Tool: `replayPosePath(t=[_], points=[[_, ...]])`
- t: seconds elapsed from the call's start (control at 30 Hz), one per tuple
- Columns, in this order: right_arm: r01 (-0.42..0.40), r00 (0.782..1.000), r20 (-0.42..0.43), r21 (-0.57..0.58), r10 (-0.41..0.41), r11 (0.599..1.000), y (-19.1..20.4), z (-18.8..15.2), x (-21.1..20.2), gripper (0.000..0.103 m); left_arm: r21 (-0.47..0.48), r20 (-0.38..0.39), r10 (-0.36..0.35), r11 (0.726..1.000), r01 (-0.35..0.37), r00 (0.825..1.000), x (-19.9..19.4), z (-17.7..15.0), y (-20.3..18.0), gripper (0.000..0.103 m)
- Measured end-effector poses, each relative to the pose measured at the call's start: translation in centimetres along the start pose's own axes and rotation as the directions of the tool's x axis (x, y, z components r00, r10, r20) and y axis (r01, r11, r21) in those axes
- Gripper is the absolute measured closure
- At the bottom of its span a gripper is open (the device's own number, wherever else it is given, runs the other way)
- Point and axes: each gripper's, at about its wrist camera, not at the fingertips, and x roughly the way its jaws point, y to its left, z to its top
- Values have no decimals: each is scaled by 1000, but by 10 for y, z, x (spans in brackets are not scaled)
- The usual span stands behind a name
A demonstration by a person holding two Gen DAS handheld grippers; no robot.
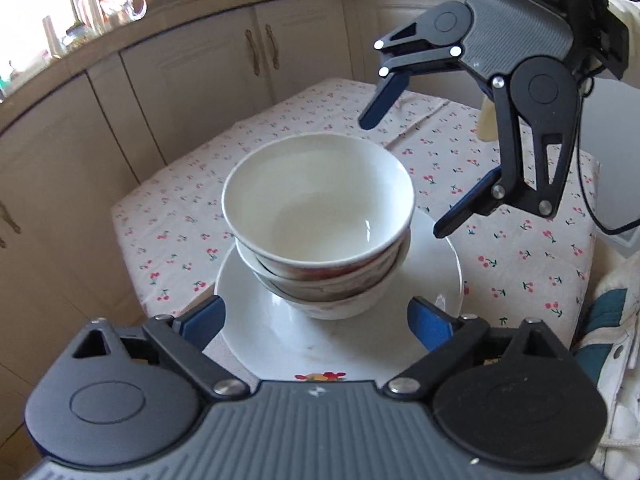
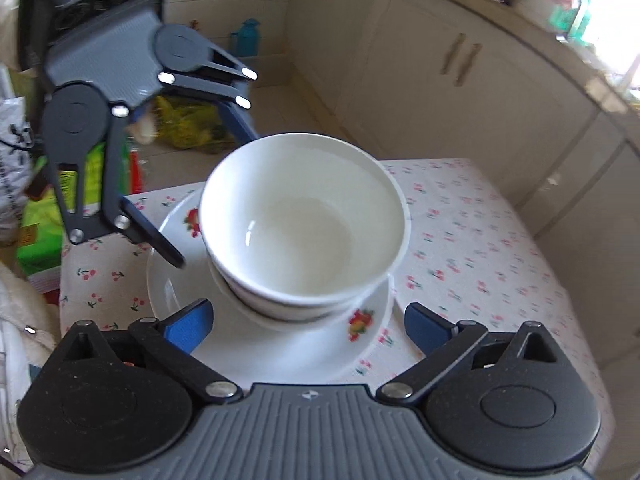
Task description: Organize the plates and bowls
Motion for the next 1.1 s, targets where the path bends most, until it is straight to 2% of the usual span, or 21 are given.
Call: replayPosePath(t=[0.07, 0.13, 0.23, 0.27, 0.33, 0.37, 0.43, 0.47, 0.5, 0.57, 0.63, 0.73, 0.87, 1.0, 1.1], points=[[73, 997, 10, 59, -74, 996, 6, -4, -16, 0, -17, 60, 61, 998, -60, 996, -17, 0, -14, 1], [132, 991, 12, 145, -135, 981, 14, -9, -31, 0, -83, 91, 86, 993, -79, 992, -30, 0, -23, 1], [237, 969, -9, 294, -245, 926, 25, -19, -48, 0, -188, 126, 149, 974, -124, 981, -41, 5, -42, 1], [278, 958, -24, 347, -287, 896, 28, -23, -53, 0, -216, 101, 196, 961, -171, 975, -43, 8, -49, 1], [384, 918, -89, 446, -387, 808, 36, -37, -60, 0, -281, 33, 283, 923, -263, 958, -44, 14, -62, 1], [426, 898, -117, 478, -425, 768, 39, -43, -63, 0, -316, 22, 305, 906, -282, 952, -46, 15, -68, 1], [502, 853, -166, 524, -496, 688, 47, -57, -69, 0, -400, 35, 311, 875, -272, 950, -54, 12, -77, 1], [513, 843, -176, 552, -509, 658, 51, -65, -73, 0, -441, 32, 311, 857, -266, 950, -59, 10, -81, 1], [509, 842, -183, 583, -508, 634, 55, -72, -77, 0, -477, 32, 315, 839, -262, 949, -63, 7, -86, 1], [477, 853, -179, 649, -491, 593, 62, -86, -87, 0, -533, 31, 331, 804, -264, 943, -66, 6, -94, 1], [459, 857, -181, 693, -482, 556, 74, -95, -97, 0, -559, 33, 340, 785, -265, 940, -70, 5, -103, 1], [471, 840, -176, 706, -513, 529, 90, -101, -111, 0, -569, 14, 356, 771, -285, 935, -75, 6, -117, 1], [465, 821, -146, 731, -551, 500, 105, -102, -130, 0, -577, -1, 408, 746, -333, 913, -85, 10, -128, 1], [464, 808, -126, 738, -576, 490, 113, -101, -141, 0, -576, -10, 435, 733, -361, 900, -93, 11, -133, 1], [452, 810, -109, 741, -575, 496, 117, -100, -144, 0, -570, -9, 443, 734, -369, 896, -96, 12, -137, 1]])
